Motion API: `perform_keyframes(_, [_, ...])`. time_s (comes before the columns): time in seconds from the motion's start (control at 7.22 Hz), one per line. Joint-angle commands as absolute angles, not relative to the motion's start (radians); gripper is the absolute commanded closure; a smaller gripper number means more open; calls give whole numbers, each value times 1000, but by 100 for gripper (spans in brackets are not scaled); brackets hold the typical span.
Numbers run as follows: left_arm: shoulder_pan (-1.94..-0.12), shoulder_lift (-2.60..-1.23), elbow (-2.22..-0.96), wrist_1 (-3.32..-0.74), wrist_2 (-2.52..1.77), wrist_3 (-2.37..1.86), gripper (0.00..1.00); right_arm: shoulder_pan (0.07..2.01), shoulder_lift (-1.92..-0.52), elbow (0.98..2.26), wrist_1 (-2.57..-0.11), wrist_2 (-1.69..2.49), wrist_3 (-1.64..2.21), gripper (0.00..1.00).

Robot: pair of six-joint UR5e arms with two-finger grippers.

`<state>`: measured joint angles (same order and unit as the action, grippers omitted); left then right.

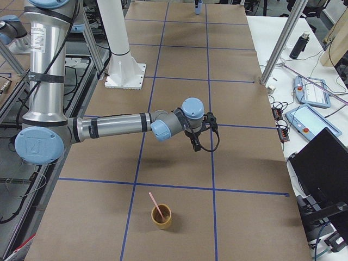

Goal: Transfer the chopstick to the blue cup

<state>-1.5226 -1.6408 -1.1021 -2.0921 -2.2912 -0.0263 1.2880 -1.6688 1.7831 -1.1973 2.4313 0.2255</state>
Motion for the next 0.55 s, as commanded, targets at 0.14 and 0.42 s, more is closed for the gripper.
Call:
perform_keyframes(0.14, [-1522,-1643,-1136,-2083,-2286,-25,100,1287,-1666,1778,-1187,2431,227,0])
perform_keyframes(0.42, [-1513,-1660,-1411,-1758,-2322,-23,100,1285,-1658,1770,-1187,2431,227,0])
